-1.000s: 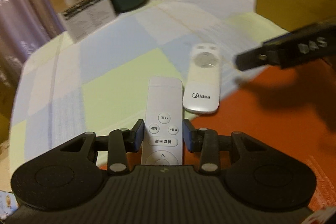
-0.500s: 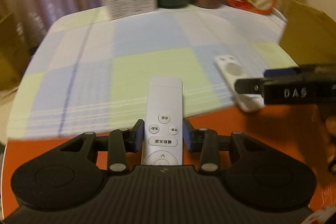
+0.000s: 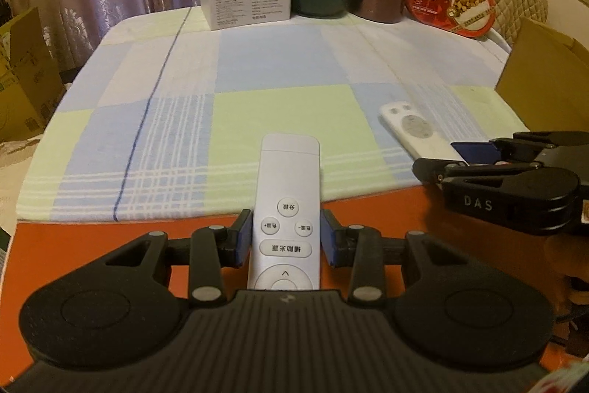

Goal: Organize rigid objects
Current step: 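Grasp the small white Midea remote with the right gripper while the left gripper holds the long remote, then carry both remotes over the cardboard box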

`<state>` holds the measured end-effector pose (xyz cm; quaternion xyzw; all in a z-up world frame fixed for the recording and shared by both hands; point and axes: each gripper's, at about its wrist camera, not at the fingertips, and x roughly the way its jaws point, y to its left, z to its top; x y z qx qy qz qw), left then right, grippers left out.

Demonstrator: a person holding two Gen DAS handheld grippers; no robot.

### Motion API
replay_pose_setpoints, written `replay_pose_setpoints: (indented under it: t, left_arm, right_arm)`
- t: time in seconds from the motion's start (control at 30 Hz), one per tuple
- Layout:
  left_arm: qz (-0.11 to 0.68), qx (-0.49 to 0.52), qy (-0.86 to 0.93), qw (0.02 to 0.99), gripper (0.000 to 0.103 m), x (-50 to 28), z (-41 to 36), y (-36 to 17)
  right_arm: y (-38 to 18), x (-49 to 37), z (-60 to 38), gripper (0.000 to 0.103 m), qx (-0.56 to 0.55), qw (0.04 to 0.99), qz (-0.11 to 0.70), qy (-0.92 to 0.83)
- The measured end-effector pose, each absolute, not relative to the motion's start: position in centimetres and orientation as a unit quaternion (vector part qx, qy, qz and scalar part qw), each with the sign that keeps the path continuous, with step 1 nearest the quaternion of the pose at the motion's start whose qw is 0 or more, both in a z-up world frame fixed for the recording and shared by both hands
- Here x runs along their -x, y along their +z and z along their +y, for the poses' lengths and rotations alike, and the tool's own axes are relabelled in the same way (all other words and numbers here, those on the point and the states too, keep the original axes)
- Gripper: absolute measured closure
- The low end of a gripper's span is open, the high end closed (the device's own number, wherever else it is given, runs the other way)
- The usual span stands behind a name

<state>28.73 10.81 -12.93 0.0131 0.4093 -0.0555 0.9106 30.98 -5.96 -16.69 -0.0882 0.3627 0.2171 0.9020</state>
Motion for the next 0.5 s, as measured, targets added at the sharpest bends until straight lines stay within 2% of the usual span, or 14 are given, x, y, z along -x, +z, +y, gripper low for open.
replay_pose_setpoints:
  t: [0.33,0.5]
  left_arm:
    - [0.411,-0.021,-0.073,0.909,0.069,-28.2,9.0,-13.3]
    - [0.410,-0.022,-0.074,0.909,0.069,-28.2,9.0,-13.4]
  right_arm:
    - [-16.2,-29.0,-8.6,0.065,0.081,0.896,0.385,0.206]
    - [-16.2,-29.4,-8.6,0.058,0.068,0.898,0.381,0.208]
